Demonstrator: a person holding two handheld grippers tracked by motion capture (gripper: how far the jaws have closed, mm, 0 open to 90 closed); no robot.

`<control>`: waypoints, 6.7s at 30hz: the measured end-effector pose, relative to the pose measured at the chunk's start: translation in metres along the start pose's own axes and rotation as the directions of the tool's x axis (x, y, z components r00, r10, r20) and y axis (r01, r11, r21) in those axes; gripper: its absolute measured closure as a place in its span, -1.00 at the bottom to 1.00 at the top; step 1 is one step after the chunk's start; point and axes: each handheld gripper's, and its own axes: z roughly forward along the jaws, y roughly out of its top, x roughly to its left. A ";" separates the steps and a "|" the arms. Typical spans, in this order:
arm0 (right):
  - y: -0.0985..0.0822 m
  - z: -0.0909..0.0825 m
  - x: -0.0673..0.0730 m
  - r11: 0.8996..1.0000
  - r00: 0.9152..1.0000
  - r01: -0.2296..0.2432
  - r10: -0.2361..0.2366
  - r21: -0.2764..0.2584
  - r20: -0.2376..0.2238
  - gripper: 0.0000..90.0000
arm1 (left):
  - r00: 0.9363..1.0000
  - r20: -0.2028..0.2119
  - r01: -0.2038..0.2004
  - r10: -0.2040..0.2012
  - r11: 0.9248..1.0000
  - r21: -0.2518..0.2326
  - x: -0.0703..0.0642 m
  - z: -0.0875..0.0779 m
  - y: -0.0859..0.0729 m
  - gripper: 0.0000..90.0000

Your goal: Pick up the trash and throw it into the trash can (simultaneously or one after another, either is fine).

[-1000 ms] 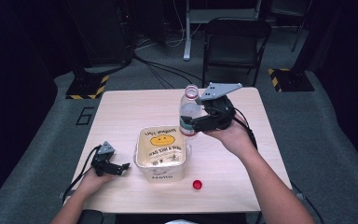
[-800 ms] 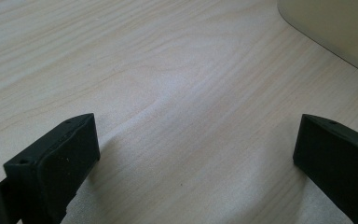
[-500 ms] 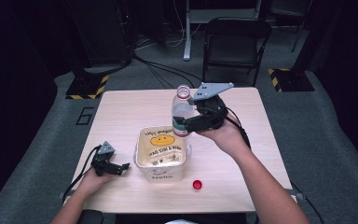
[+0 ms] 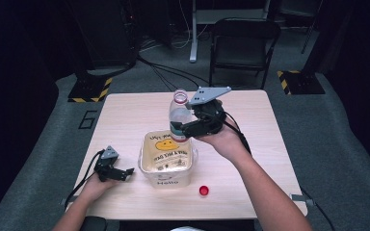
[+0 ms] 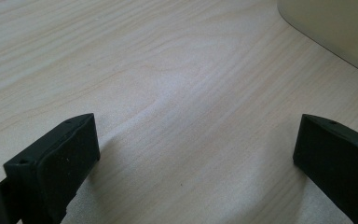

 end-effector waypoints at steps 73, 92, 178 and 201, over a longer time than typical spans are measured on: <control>-0.071 0.080 0.012 0.991 1.000 -0.010 0.012 0.131 -0.014 -0.45 | 1.000 -0.001 0.000 0.000 1.000 -0.001 0.000 0.000 0.000 -1.00; -0.087 0.090 0.010 0.981 0.999 -0.025 0.020 0.194 0.026 -0.45 | 1.000 -0.002 0.001 -0.001 1.000 -0.002 0.000 0.000 0.000 -1.00; -0.123 -0.006 -0.020 0.986 0.984 -0.155 0.149 0.058 0.099 -0.40 | 1.000 0.000 0.000 0.000 1.000 0.000 0.000 0.000 0.000 -1.00; -0.170 -0.023 -0.011 0.983 0.983 -0.173 0.169 0.058 0.068 -0.22 | 1.000 0.000 0.000 0.000 1.000 0.001 0.000 0.000 0.000 -1.00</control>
